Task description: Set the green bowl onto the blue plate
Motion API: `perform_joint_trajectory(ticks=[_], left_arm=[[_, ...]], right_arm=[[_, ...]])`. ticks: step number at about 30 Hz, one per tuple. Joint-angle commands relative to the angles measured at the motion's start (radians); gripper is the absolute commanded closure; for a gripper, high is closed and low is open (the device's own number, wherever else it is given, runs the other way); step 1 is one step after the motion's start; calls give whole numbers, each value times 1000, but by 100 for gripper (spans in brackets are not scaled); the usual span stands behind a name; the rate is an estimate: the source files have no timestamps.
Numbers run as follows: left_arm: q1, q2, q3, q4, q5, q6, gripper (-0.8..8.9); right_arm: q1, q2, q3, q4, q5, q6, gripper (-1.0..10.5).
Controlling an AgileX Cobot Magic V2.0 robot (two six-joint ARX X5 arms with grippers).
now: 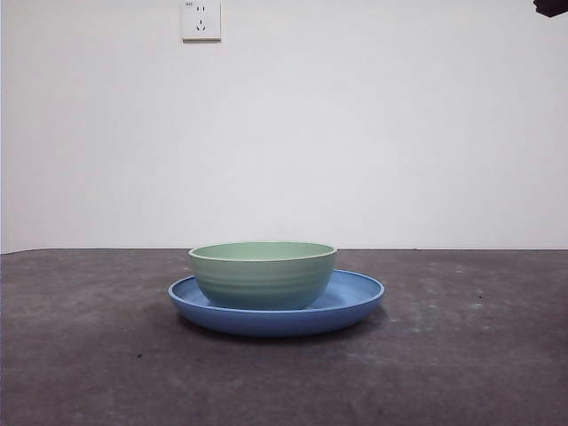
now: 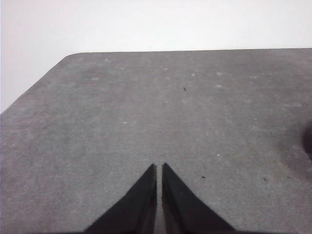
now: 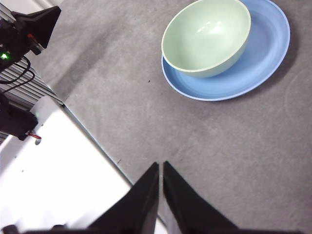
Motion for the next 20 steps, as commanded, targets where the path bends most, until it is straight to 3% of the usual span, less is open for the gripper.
perform_joint_trajectory(ticks=[1,8,13,20], left_arm=[[1,-2,-21,-7,-2,-5,795],[1,-2,-21,-7,-2,-5,795],[1,-2,-21,-7,-2,-5,795],[1,-2,-21,-7,-2,-5,795]], right_arm=[[-27,-11,17,32,36,-105,935],[-226,-179,-80,248,47,-134,935],[-355,-362,-278,477,108,-133,935],[-376,-567,-565,761,222,-121,935]])
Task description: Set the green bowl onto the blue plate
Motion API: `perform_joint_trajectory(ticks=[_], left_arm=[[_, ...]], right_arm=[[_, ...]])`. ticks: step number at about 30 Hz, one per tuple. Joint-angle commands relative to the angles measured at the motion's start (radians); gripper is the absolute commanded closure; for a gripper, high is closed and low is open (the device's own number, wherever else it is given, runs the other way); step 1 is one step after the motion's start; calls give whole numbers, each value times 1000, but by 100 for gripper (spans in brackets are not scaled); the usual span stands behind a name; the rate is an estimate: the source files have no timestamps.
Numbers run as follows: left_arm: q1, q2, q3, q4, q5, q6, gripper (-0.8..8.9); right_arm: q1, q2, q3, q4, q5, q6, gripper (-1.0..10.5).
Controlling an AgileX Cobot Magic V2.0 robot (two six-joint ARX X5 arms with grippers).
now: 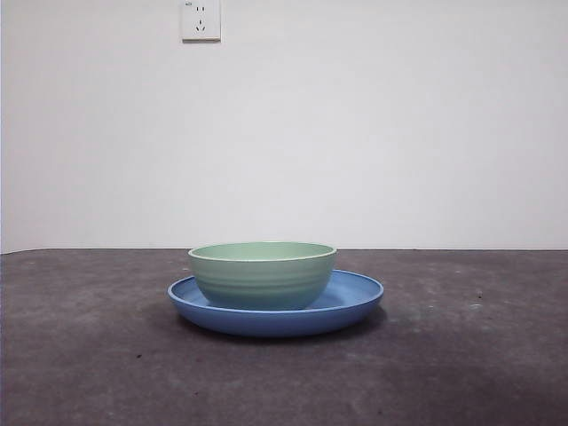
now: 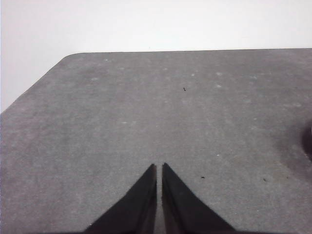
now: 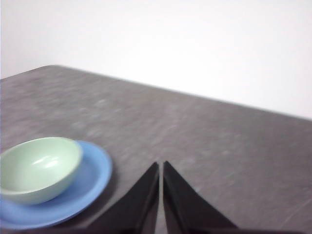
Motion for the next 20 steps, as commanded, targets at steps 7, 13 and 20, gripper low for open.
perform_joint_trajectory(ticks=[7,13,20], left_arm=[[1,-2,-21,-7,-2,-5,795],[1,-2,-21,-7,-2,-5,795],[1,-2,-21,-8,-2,-5,795]], right_arm=[[3,-141,-234,151,121,48,935],[23,-182,-330,187,150,87,935],[34,-194,-349,116,200,105,935]])
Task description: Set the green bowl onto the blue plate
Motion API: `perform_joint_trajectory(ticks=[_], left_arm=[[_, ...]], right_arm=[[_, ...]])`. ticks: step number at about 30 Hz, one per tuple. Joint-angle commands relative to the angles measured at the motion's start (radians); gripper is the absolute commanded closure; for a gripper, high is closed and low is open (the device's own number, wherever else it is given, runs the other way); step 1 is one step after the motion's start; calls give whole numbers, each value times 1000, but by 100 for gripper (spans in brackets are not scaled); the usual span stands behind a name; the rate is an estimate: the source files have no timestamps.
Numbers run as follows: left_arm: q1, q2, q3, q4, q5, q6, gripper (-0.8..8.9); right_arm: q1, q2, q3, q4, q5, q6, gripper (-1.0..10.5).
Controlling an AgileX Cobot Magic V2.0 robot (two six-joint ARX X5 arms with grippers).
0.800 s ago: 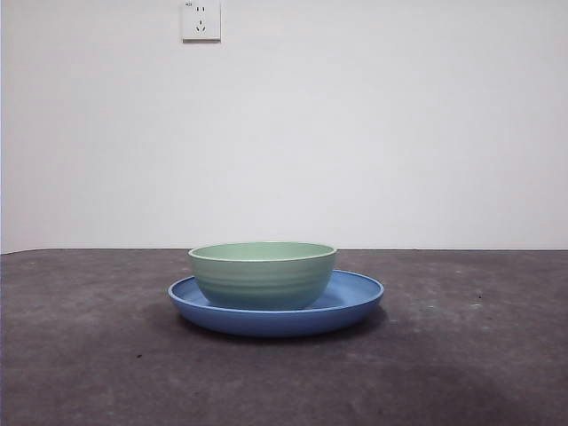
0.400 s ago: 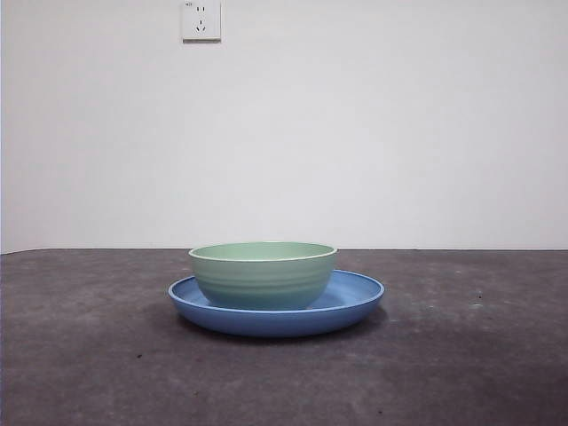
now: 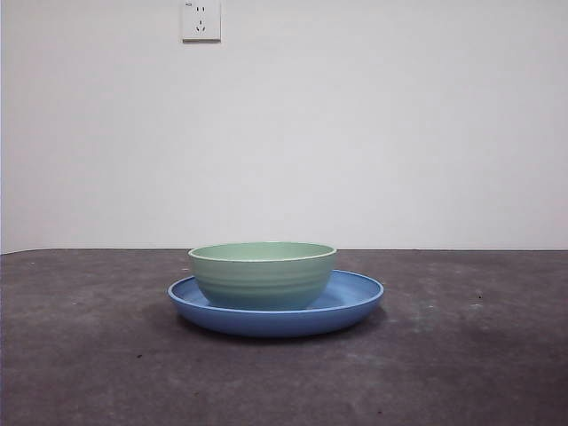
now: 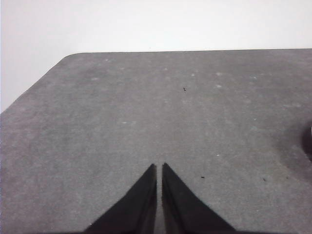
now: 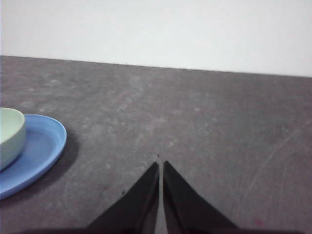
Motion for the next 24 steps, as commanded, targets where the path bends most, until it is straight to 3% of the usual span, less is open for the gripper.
perform_joint_trajectory(ticks=[1,24], left_arm=[[1,-2,-21,-7,-2,-3,795],[1,-2,-20,-7,-2,-3,795]], right_arm=[[1,-3,-5,-31,7,18,935],[-1,-3,-5,-55,2,37,935]])
